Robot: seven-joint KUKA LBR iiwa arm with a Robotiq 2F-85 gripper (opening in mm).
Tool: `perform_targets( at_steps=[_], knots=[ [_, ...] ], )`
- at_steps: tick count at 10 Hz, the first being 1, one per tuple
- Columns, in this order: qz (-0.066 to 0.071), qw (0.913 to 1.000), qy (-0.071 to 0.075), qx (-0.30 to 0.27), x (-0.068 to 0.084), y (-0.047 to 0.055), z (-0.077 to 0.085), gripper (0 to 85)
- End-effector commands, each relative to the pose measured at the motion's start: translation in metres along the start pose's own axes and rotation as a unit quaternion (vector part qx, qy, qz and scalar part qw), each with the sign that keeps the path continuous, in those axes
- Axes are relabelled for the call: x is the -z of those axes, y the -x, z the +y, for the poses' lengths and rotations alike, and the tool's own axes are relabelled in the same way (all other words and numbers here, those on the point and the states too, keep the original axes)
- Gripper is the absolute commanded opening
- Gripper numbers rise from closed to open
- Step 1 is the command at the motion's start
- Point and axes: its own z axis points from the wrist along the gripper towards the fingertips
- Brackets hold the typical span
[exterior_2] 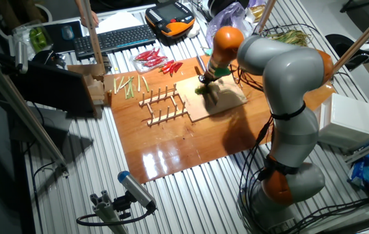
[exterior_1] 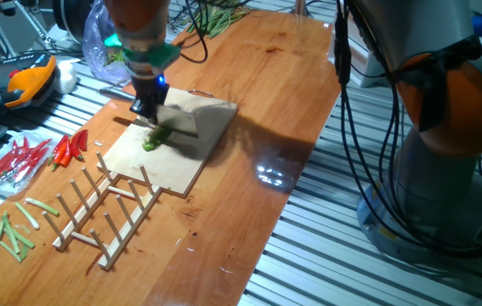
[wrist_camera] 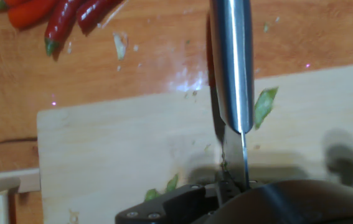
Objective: Chop the chili peppers
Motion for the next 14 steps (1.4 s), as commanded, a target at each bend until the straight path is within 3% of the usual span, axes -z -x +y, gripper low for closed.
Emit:
perform_targets(
  at_steps=[1, 5, 14],
  knots=[
    [-0.001, 1.0, -0.002, 0.0, 0.003, 0.001, -0.001, 0.0],
    [-0.007, 1.0, 0.0, 0.004, -0.001, -0.006, -0.009, 0.0],
    [-0.025, 0.9996, 0.01, -0.004, -0.021, -0.013, -0.003, 0.0]
  ],
)
